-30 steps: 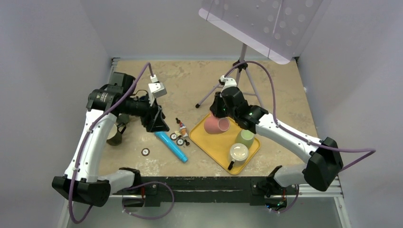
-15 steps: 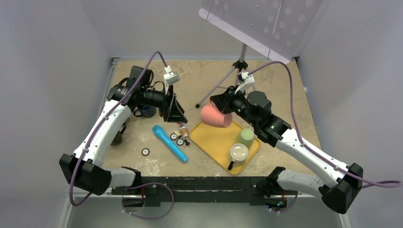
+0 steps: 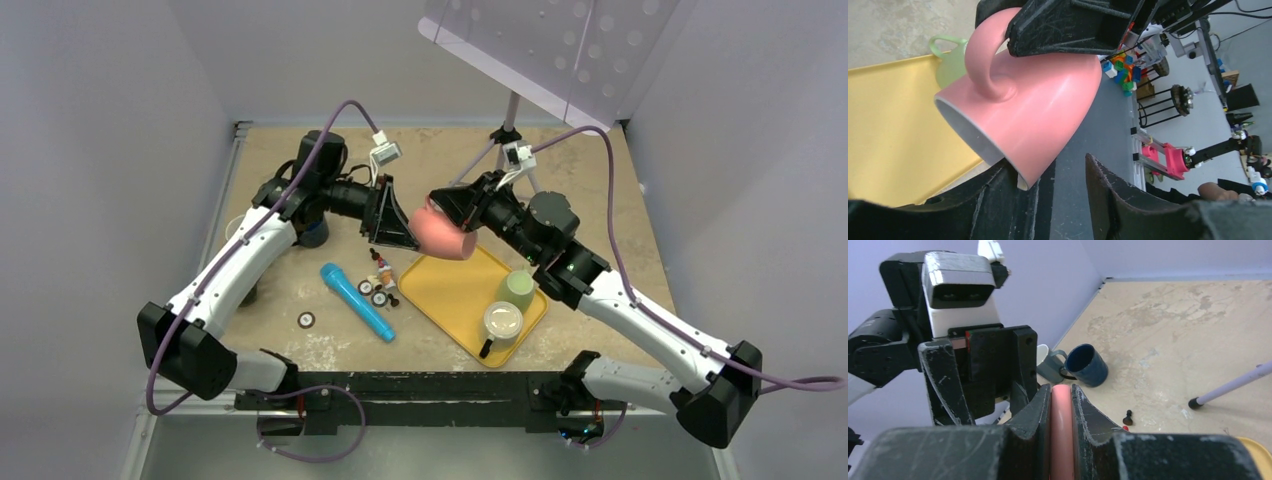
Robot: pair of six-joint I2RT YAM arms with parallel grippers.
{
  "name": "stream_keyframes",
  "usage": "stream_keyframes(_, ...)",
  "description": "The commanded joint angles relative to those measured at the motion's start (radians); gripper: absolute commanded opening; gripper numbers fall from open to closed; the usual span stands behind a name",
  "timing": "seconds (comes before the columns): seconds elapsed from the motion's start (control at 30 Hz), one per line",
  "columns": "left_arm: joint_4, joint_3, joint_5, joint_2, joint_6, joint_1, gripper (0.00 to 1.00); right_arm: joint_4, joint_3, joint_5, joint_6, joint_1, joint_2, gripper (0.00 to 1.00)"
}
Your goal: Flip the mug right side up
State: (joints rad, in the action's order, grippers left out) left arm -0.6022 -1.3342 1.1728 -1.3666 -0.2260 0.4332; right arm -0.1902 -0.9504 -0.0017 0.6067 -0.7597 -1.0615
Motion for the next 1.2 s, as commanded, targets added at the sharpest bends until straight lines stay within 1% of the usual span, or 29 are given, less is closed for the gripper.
stream_keyframes(0.0, 0.141, 0.013, 0.074, 0.024, -0.101, 0.031, 0.51, -0.188, -0.037, -0.046, 0.041, -0.006, 0.005, 0.00)
stream_keyframes(0.03, 0.169, 0.015, 0.080, 0.024, -0.123, 0.035, 0.47, -0.202, -0.033, -0.058, 0.043, -0.005, -0.001, 0.00)
stream_keyframes(0.07, 0.194, 0.014, 0.088, 0.021, -0.151, 0.037, 0.40, -0.216, -0.026, -0.063, 0.046, -0.006, -0.007, 0.00)
stream_keyframes(0.1, 0.216, 0.013, 0.097, 0.018, -0.178, 0.037, 0.29, -0.227, -0.021, -0.063, 0.045, -0.005, -0.010, 0.00)
stream_keyframes(0.17, 0.204, -0.007, 0.093, 0.004, -0.190, 0.038, 0.00, -0.213, -0.020, -0.059, 0.038, -0.005, -0.022, 0.00)
stream_keyframes(0.2, 0.153, -0.028, 0.072, -0.004, -0.163, 0.037, 0.00, -0.186, -0.030, -0.067, 0.035, -0.006, -0.035, 0.00)
stream_keyframes(0.23, 0.079, -0.058, 0.038, -0.013, -0.098, 0.036, 0.00, -0.118, -0.048, -0.059, 0.024, -0.005, -0.051, 0.00)
stream_keyframes(0.27, -0.042, -0.096, -0.022, -0.024, -0.002, 0.036, 0.00, -0.056, -0.070, -0.042, 0.007, -0.005, -0.073, 0.09)
stream_keyframes(0.33, -0.307, -0.181, -0.254, -0.052, 0.188, 0.036, 0.00, 0.096, -0.121, 0.019, -0.025, -0.006, -0.112, 0.41)
stream_keyframes(0.37, -0.375, -0.211, -0.388, -0.068, 0.262, 0.035, 0.00, 0.186, -0.148, 0.074, -0.027, -0.005, -0.131, 0.51)
stream_keyframes(0.4, -0.427, -0.236, -0.534, -0.083, 0.349, 0.034, 0.00, 0.260, -0.167, 0.144, -0.028, -0.005, -0.147, 0.56)
stream_keyframes(0.43, -0.433, -0.227, -0.657, -0.088, 0.408, 0.035, 0.00, 0.315, -0.182, 0.194, -0.034, -0.005, -0.159, 0.59)
stream_keyframes(0.47, -0.411, -0.204, -0.772, -0.087, 0.456, 0.035, 0.00, 0.353, -0.184, 0.231, -0.039, -0.005, -0.170, 0.60)
stream_keyframes(0.53, -0.365, -0.170, -0.947, -0.091, 0.537, 0.035, 0.00, 0.407, -0.181, 0.286, -0.040, -0.006, -0.184, 0.61)
stream_keyframes(0.6, -0.364, -0.190, -1.067, -0.128, 0.590, 0.035, 0.00, 0.446, -0.179, 0.330, -0.036, -0.006, -0.192, 0.61)
stream_keyframes(0.7, -0.372, -0.256, -1.235, -0.235, 0.649, 0.035, 0.00, 0.488, -0.177, 0.375, -0.032, -0.005, -0.200, 0.62)
stream_keyframes(0.77, -0.392, -0.308, -1.290, -0.330, 0.669, 0.033, 0.00, 0.536, -0.184, 0.392, -0.010, -0.006, -0.209, 0.62)
stream_keyframes(0.83, -0.410, -0.355, -1.314, -0.439, 0.676, 0.033, 0.00, 0.605, -0.198, 0.428, 0.020, -0.006, -0.219, 0.62)
stream_keyframes(0.97, -0.430, -0.422, -1.323, -0.565, 0.693, 0.028, 0.00, 0.774, -0.224, 0.490, 0.077, -0.006, -0.232, 0.63)
stream_keyframes(1.1, -0.495, -0.507, -1.320, -0.665, 0.704, 0.010, 0.00, 0.926, -0.242, 0.546, 0.150, -0.006, -0.249, 0.63)
stream_keyframes(1.13, -0.508, -0.517, -1.317, -0.684, 0.708, 0.006, 0.00, 0.960, -0.242, 0.563, 0.179, -0.006, -0.250, 0.69)
stream_keyframes(1.17, -0.519, -0.525, -1.315, -0.697, 0.713, 0.004, 0.00, 0.983, -0.235, 0.576, 0.200, -0.006, -0.250, 0.72)
